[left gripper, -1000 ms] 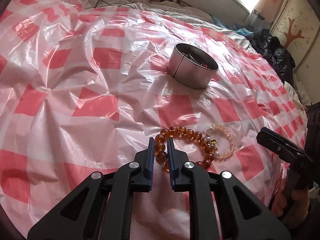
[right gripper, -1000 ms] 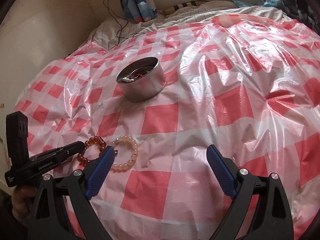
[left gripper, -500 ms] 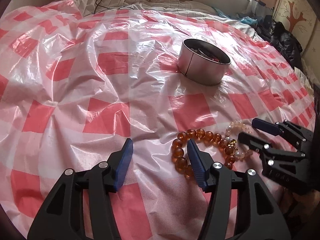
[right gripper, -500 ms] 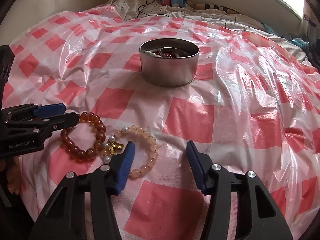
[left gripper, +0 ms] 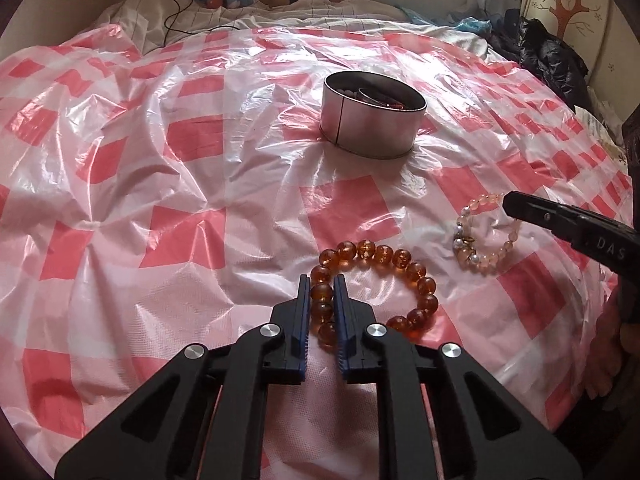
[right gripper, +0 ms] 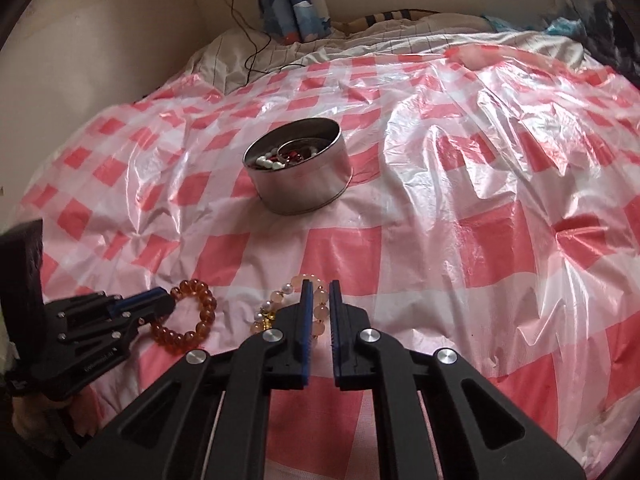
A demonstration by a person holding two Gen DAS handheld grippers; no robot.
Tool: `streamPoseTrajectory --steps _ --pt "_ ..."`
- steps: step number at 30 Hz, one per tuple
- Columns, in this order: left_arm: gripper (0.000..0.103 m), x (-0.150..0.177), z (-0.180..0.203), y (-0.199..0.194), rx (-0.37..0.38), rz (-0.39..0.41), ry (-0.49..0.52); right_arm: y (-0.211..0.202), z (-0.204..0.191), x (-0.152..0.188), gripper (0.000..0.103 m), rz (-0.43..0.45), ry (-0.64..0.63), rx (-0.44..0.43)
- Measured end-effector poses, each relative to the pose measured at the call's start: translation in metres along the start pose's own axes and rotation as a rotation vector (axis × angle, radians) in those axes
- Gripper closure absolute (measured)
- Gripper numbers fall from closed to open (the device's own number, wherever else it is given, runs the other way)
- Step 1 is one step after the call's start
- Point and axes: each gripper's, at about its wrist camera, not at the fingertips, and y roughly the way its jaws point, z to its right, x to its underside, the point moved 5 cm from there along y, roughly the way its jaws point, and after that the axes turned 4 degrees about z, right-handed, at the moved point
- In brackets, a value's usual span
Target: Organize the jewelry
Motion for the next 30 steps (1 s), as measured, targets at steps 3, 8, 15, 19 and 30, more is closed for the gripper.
streamPoseTrajectory --steps 3,8,15,19,30 --pt "0.092 0.001 0.004 0.002 -0.01 -0.002 0.02 0.0 0.003 0.0 0.094 0.002 0.03 -0.017" --pt "0.092 0.002 0.004 0.004 -0.004 -0.013 0.018 0.006 0.008 0.004 0.094 -0.008 0.064 -0.017" --pt "0.091 0.002 0.004 0.005 -0.007 -0.016 0.007 0.017 0.021 0.01 0.087 -0.037 0.138 -0.034" --pt "0.089 0.002 0.002 0.005 -0.006 -0.016 -0.003 0.016 0.018 0.011 0.077 -0.031 0.128 -0.037" --pt "0.051 0.003 0.001 0.004 0.011 -0.003 -0.032 0.017 0.008 0.012 0.048 -0.024 0.101 -0.065"
